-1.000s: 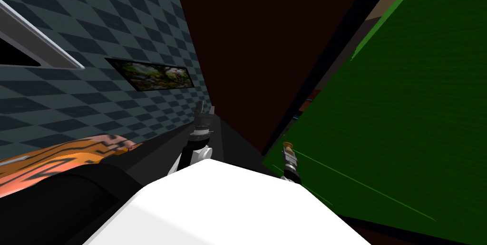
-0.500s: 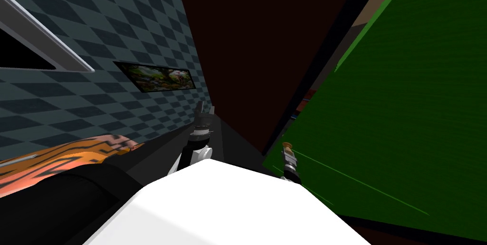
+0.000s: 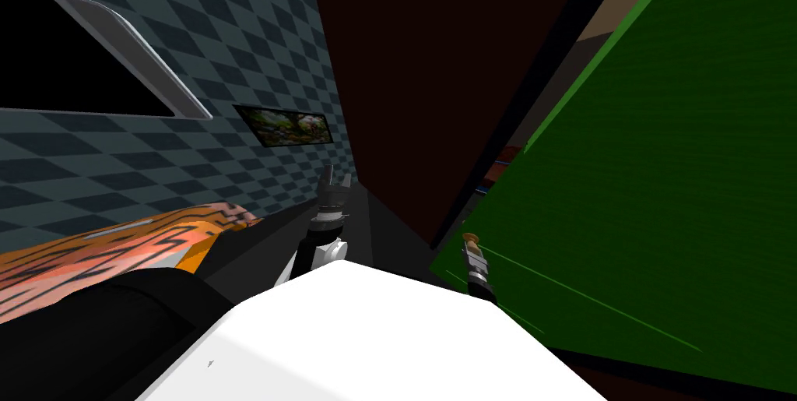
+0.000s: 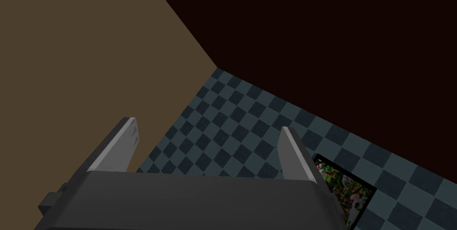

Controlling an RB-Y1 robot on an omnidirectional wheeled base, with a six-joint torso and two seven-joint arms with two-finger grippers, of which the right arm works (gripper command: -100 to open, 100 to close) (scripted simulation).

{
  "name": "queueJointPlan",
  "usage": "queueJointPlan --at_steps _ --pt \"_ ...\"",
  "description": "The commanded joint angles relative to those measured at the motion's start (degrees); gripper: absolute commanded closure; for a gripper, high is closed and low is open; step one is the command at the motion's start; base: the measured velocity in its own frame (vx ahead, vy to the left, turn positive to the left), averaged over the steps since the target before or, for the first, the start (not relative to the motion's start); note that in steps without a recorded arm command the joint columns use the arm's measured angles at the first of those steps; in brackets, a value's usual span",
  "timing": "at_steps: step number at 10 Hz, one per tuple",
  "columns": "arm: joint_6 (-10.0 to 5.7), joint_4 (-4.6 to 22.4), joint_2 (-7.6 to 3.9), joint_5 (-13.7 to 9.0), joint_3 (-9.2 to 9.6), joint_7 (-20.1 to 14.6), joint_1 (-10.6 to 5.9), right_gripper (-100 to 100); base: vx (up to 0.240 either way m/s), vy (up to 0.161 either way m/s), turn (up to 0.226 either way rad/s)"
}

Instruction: Pull the door open

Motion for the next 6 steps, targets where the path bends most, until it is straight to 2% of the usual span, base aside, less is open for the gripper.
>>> queueJointPlan --at_steps 1,5,6 --pt "-0.38 -0.7 -1.19 0.5 1.63 -2.0 0.73 100 -0.255 -0.020 0.157" --pt "-1.07 -1.6 -3.77 1.3 4.59 -5.7 2.05 100 -0.240 -0.048 0.158" --pt "-0.88 -1.1 -3.22 1.2 4.20 -5.1 1.90 100 -0.095 -0.018 0.042"
